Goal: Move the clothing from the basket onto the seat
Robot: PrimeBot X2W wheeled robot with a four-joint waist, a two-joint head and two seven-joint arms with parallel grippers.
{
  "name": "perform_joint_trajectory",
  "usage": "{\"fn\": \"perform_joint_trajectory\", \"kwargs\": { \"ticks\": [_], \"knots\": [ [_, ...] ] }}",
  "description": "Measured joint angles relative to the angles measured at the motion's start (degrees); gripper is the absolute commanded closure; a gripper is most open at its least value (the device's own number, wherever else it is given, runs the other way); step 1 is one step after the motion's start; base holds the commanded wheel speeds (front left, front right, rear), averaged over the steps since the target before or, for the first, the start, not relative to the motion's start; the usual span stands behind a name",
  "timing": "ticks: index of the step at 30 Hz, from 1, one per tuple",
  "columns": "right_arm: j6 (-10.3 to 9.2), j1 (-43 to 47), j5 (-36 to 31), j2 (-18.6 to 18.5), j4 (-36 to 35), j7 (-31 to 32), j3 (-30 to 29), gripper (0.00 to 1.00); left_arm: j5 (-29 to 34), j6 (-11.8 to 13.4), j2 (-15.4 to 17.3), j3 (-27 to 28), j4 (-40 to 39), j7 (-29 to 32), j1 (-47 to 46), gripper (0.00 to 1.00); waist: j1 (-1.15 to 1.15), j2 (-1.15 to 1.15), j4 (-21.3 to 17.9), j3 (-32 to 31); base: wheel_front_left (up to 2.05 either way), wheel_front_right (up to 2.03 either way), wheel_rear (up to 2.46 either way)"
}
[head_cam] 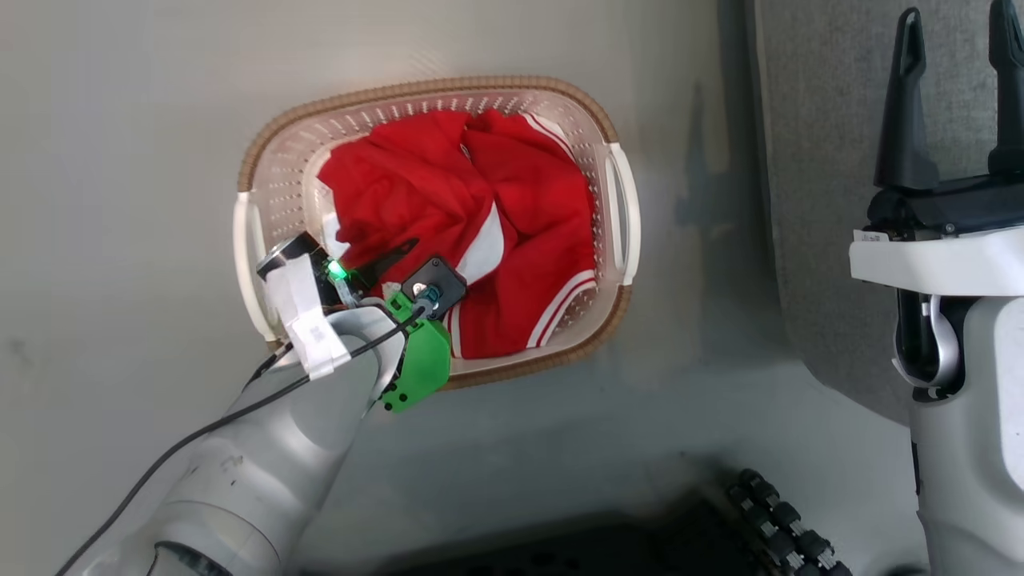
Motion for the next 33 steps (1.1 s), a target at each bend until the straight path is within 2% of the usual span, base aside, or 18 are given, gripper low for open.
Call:
{"fn": "perform_joint_trajectory", "kwargs": {
  "ticks": [11,20,21,22,23,33],
  "knots": [
    [0.0,-1.6,0.6,0.5,0.0,0.0,2.4,0.0,0.9,0.1,0.4,-7.1,5.1,1.3,-6.0,0.0,-0.01,0.0,-3.2,6.1,0.0,0.0,0.0],
    [0.0,-2.8,1.0,0.5,-0.2,0.0,3.2,0.0,2.5,3.6,1.2,-8.9,6.8,2.9,-8.2,0.0,-0.01,0.0,-5.4,9.1,0.0,0.0,0.0],
    [0.0,-2.9,1.0,0.5,-0.3,0.0,3.2,0.0,2.5,3.6,1.2,-9.1,6.9,3.5,-8.3,0.27,-0.01,0.0,-5.5,9.3,0.0,0.0,0.0],
    [0.0,-3.0,1.0,0.5,-0.4,0.0,3.2,0.0,2.5,3.6,1.2,-9.3,7.0,3.8,-8.3,0.88,-0.01,0.0,-5.8,9.6,0.0,0.0,0.0],
    [0.0,-3.0,1.0,0.5,-0.4,0.0,3.2,0.0,2.5,3.8,1.2,-9.3,7.1,3.7,-8.3,1.0,-0.01,0.0,-5.9,9.8,0.0,0.0,0.0],
    [0.0,-3.2,0.5,0.5,0.2,0.0,4.0,0.0,-0.2,6.9,1.4,-7.9,7.3,-1.2,-7.7,1.0,-0.01,0.0,-6.0,8.1,0.0,0.0,0.0]
  ]
}}
